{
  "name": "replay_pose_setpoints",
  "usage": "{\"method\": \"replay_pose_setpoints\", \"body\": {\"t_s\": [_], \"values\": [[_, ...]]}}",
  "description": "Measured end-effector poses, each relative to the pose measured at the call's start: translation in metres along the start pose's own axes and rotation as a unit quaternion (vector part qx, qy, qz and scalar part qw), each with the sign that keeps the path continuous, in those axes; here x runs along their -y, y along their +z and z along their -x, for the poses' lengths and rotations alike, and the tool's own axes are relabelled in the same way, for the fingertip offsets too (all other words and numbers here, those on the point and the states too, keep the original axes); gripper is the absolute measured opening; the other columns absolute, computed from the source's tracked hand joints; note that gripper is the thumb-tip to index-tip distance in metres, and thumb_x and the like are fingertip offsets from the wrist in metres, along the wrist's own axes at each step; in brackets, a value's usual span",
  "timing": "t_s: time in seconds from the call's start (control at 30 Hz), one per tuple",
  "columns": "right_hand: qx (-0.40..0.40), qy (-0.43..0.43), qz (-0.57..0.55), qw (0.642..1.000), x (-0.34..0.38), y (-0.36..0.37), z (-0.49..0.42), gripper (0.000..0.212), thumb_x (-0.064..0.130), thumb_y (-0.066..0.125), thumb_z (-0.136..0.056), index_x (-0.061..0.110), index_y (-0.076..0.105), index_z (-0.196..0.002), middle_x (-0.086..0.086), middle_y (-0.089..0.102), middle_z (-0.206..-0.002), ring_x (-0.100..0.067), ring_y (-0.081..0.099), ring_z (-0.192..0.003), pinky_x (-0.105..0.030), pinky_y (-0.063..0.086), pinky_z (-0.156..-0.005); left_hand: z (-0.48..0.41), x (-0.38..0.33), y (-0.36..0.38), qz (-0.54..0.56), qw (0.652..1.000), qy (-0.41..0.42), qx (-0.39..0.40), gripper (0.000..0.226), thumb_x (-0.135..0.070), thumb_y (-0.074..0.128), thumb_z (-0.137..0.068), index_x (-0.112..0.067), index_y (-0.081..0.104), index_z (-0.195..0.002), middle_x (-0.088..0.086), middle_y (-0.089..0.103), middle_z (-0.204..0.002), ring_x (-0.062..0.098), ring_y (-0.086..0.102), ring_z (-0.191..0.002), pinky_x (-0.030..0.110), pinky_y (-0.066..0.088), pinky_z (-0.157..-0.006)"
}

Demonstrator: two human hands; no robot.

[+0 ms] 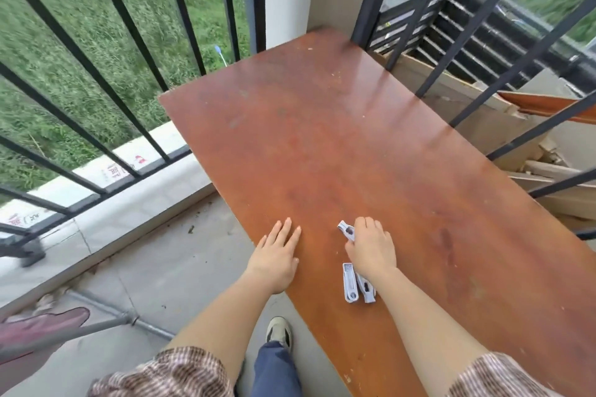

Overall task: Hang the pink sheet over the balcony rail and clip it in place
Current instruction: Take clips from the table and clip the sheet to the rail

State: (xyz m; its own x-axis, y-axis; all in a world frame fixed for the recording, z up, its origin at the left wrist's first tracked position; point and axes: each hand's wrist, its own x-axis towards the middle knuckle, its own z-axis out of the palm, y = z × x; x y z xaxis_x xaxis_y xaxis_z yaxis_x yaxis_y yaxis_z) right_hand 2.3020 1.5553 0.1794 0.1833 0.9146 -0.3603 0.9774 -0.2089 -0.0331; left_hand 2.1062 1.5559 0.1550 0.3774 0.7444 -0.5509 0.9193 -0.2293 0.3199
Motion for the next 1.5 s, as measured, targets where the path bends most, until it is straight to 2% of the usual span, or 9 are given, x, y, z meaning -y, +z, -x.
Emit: {"method": "replay_pose_setpoints", "body": {"t_s": [0.17, 0.37, 0.5, 0.7, 0.9, 1.03, 1.13, 1.3, 1.5], "values": [[0.037, -0.047, -0.127, 0.99, 0.027, -0.028, 0.0, 0.016, 0.024, 0.049, -0.091, 0.011, 0.041, -0.098, -0.006, 0.057, -0.094, -0.029, 0.051, -0.086, -0.035, 0.038, -0.067, 0.024, 0.004, -0.031, 0.049, 0.996, -0.048, -0.056, 0.056, -0.026, 0.031, -0.099, -0.019, 0.012, -0.151, 0.005, 0.008, -0.16, 0.023, 0.008, -0.147, 0.039, 0.018, -0.117], [0.056, -0.14, -0.188, 0.971, 0.118, -0.05, 0.025, 0.018, 0.026, 0.05, -0.09, 0.013, 0.038, -0.093, -0.012, 0.06, -0.084, -0.03, 0.049, -0.07, -0.038, 0.041, -0.061, 0.099, 0.063, -0.069, 0.024, 0.983, -0.1, -0.153, 0.044, -0.016, 0.038, -0.092, -0.015, 0.042, -0.136, 0.009, 0.028, -0.152, 0.027, 0.027, -0.138, 0.041, 0.034, -0.106], [0.046, -0.215, -0.223, 0.95, 0.204, -0.058, 0.051, 0.019, 0.033, 0.052, -0.09, 0.018, 0.039, -0.088, -0.014, 0.065, -0.085, -0.037, 0.058, -0.076, -0.042, 0.047, -0.068, 0.166, 0.119, -0.096, -0.012, 0.964, -0.142, -0.223, 0.041, -0.016, 0.043, -0.089, -0.015, 0.049, -0.129, 0.008, 0.033, -0.148, 0.026, 0.031, -0.134, 0.04, 0.036, -0.1], [0.029, -0.307, -0.251, 0.917, 0.335, -0.057, 0.109, 0.019, 0.035, 0.056, -0.09, 0.016, 0.053, -0.093, -0.006, 0.063, -0.087, -0.03, 0.059, -0.085, -0.032, 0.035, -0.066, 0.289, 0.205, -0.125, -0.13, 0.937, -0.185, -0.265, 0.04, -0.015, 0.045, -0.087, -0.012, 0.052, -0.127, 0.012, 0.029, -0.151, 0.027, 0.026, -0.138, 0.04, 0.031, -0.104], [0.036, -0.386, -0.267, 0.882, 0.436, -0.075, 0.169, 0.019, 0.032, 0.06, -0.089, 0.013, 0.059, -0.087, 0.001, 0.055, -0.075, -0.021, 0.05, -0.074, -0.031, 0.031, -0.06, 0.396, 0.266, -0.158, -0.3, 0.901, -0.213, -0.231, 0.04, -0.015, 0.044, -0.09, -0.009, 0.049, -0.13, 0.017, 0.024, -0.154, 0.03, 0.019, -0.143, 0.046, 0.016, -0.117], [0.04, -0.432, -0.312, 0.845, 0.482, -0.096, 0.198, 0.018, 0.034, 0.066, -0.085, 0.017, 0.059, -0.082, 0.008, 0.054, -0.064, -0.011, 0.049, -0.059, -0.017, 0.033, -0.048, 0.452, 0.281, -0.188, -0.414, 0.861, -0.231, -0.182, 0.044, -0.028, 0.047, -0.091, -0.008, 0.049, -0.13, 0.018, 0.026, -0.153, 0.031, 0.013, -0.145, 0.052, 0.002, -0.116], [0.056, -0.479, -0.328, 0.812, 0.505, -0.113, 0.213, 0.02, 0.036, 0.066, -0.086, 0.018, 0.061, -0.093, 0.003, 0.06, -0.068, -0.011, 0.051, -0.059, -0.023, 0.037, -0.053, 0.478, 0.281, -0.22, -0.489, 0.827, -0.24, -0.139, 0.057, -0.046, 0.054, -0.086, -0.011, 0.046, -0.131, 0.015, 0.03, -0.151, 0.03, 0.009, -0.146, 0.053, -0.012, -0.112], [0.044, -0.546, -0.26, 0.795, 0.532, -0.14, 0.218, 0.029, 0.038, 0.061, -0.089, 0.012, 0.062, -0.101, 0.0, 0.065, -0.074, -0.013, 0.055, -0.062, -0.029, 0.042, -0.056, 0.504, 0.281, -0.273, -0.523, 0.792, -0.304, -0.081, 0.075, -0.053, 0.068, -0.071, -0.02, 0.04, -0.132, 0.005, 0.055, -0.129, 0.026, 0.036, -0.134, 0.057, -0.012, -0.111], [0.002, -0.622, -0.213, 0.753, 0.538, -0.169, 0.219, 0.027, 0.036, 0.064, -0.088, 0.009, 0.064, -0.092, -0.003, 0.06, -0.069, -0.014, 0.048, -0.057, -0.028, 0.036, -0.052, 0.5, 0.279, -0.286, -0.482, 0.812, -0.326, -0.045, 0.017, -0.021, 0.064, -0.082, -0.02, 0.064, -0.099, -0.006, 0.066, -0.097, 0.021, 0.052, -0.106, 0.056, 0.01, -0.112]]}}
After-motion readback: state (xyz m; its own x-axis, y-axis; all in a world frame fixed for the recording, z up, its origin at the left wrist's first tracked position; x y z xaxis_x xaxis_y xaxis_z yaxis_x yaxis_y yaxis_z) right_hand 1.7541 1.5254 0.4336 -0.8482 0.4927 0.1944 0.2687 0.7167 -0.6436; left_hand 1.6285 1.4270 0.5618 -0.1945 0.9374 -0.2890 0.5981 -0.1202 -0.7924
